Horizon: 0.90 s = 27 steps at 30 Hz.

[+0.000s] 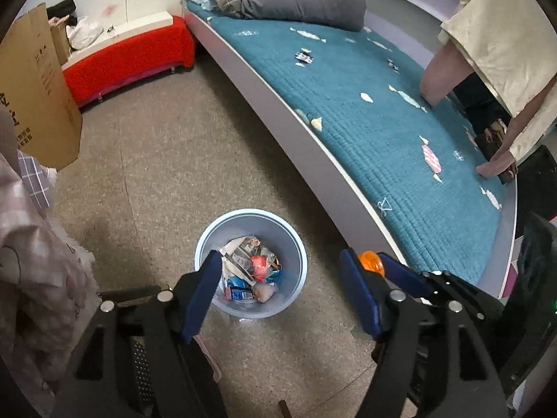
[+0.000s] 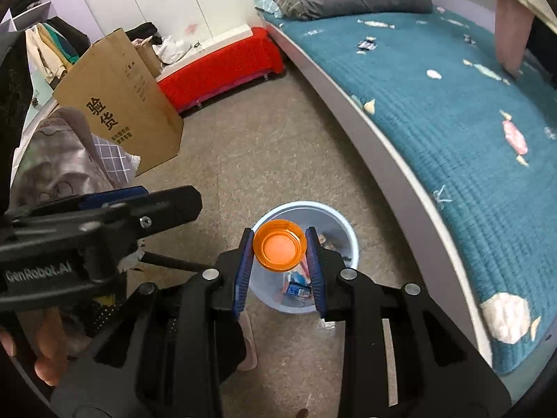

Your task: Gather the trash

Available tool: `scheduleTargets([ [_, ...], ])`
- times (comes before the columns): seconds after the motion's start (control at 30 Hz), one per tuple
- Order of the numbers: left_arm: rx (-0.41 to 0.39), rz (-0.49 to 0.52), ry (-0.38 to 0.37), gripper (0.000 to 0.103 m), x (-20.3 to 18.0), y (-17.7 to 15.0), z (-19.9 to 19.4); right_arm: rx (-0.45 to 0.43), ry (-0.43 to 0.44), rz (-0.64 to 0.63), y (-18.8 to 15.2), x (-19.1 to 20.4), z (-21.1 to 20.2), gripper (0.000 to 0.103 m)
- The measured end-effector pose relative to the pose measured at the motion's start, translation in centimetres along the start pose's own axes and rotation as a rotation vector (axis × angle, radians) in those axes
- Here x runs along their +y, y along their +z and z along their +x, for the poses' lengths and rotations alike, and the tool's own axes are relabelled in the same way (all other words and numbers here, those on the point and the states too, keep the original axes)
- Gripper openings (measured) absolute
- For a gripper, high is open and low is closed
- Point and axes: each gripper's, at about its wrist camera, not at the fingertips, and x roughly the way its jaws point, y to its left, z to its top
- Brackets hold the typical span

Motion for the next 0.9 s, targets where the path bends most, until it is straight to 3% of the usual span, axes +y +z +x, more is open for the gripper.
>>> scheduleTargets([
  [0.23, -0.044, -0.008, 0.113, 0.072, 0.5, 0.4, -1.0, -0.008, 0.023, -0.009, 0.6, 0.5, 1.0, 0.03],
  [0.47, -0.18, -0.026, 0.232, 0.081, 1.2, 1.2, -4.5, -0.039, 0.048, -0.005, 2.0, 1.2, 1.7, 0.031],
  [0.53, -0.188, -0.042, 0.253, 0.081, 1.7, 1.4, -5.0, -0.046, 0.044, 0.01, 2.3, 1.1, 2.1, 0.059],
  [0.57, -0.189, -0.05, 0.252, 0.081, 1.9, 1.4, -5.2, -0.047, 0.036, 0.025, 2.3, 1.0, 2.2, 0.065],
  [0.9, -0.216, -0.075, 0.234, 0.081, 2.0, 0.5, -8.6, -0.082, 0.081, 0.023, 2.1, 1.3, -1.1, 0.065],
])
